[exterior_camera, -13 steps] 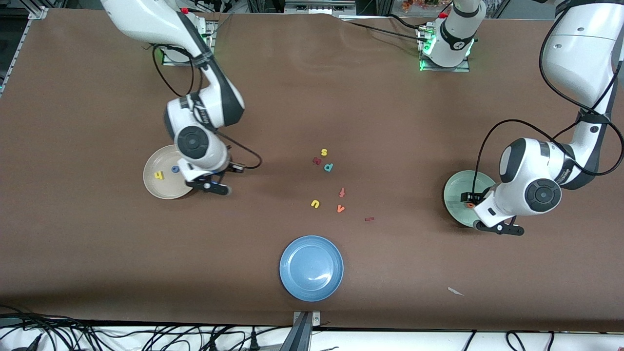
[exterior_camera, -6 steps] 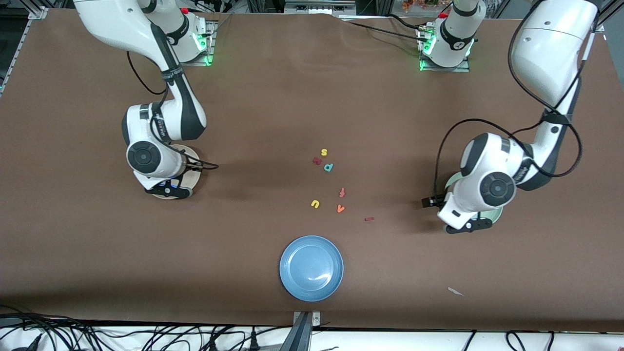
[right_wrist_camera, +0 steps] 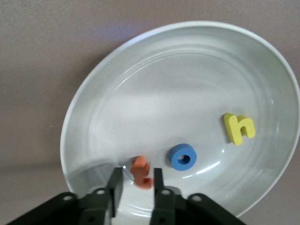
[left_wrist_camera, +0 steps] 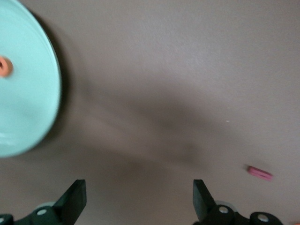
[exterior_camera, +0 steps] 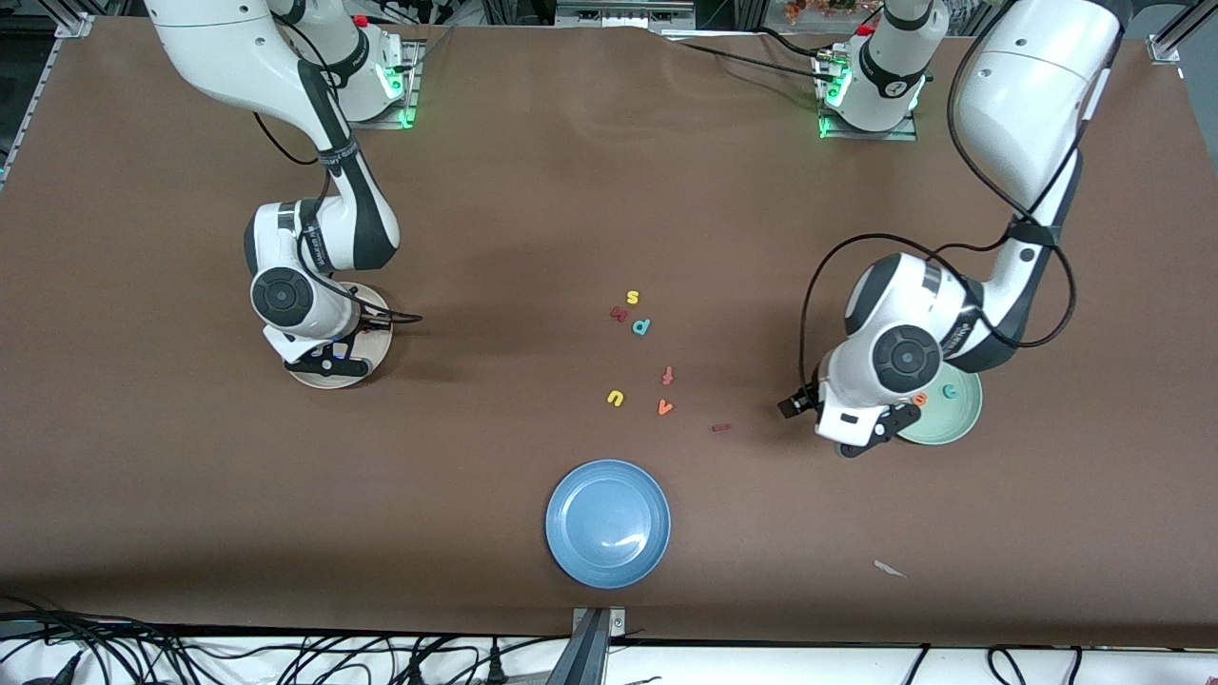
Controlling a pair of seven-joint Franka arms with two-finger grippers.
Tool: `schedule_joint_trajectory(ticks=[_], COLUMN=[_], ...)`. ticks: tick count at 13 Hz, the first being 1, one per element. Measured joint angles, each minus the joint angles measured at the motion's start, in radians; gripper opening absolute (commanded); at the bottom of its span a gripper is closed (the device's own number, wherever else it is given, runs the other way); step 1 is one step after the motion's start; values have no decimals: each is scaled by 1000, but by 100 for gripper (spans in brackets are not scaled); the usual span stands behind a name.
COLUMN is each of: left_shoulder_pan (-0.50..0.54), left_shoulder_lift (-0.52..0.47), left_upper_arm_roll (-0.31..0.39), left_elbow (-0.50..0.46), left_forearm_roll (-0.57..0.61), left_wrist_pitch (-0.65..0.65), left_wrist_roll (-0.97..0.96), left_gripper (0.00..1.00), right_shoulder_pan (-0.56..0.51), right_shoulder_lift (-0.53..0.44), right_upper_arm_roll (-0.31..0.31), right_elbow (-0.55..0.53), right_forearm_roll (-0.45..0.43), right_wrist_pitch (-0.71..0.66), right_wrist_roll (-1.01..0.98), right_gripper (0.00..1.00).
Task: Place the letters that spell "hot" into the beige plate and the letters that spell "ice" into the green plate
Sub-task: 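Return the right arm to rest while the left gripper reaches pink f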
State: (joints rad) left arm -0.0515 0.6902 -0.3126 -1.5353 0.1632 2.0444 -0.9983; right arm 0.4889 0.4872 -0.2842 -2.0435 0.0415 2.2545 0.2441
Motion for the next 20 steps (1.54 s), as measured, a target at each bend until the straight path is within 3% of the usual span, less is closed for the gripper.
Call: schedule_joint_trajectory(ticks=[3,6,11,13,16,20], left_shoulder_pan=[-25,-55,-95,-105,-164,-254], left_shoulder_lift=[16,48,114,132,158,174], left_upper_arm_roll=[0,1,12,21,91,168], left_elbow=[38,90,120,122,123,130], left_forearm_roll=[-82,-88,-88,-88,-88,-88], left_wrist_pitch=[2,16,147,194,244,253], left_wrist_roll=[-144,-333,-636,-688,-754,-850], left_gripper=[100,100,100,100,100,100], right_shoulder_pan=[0,1,-25,-68,-95,-90], right_shoulder_lift=[-13,-51,-84,-88,-89,-85], right_upper_arm_roll=[0,-6,-56,-57,-57,-47], right_elbow=[11,68,343,480,620,632], right_forearm_roll=[0,0,11,82,118,118], right_wrist_pitch=[3,-51,-387,-524,-627,-632], right_wrist_roll=[-4,-17,-111,-152,-173,-172], right_gripper=[99,99,99,99,99,99])
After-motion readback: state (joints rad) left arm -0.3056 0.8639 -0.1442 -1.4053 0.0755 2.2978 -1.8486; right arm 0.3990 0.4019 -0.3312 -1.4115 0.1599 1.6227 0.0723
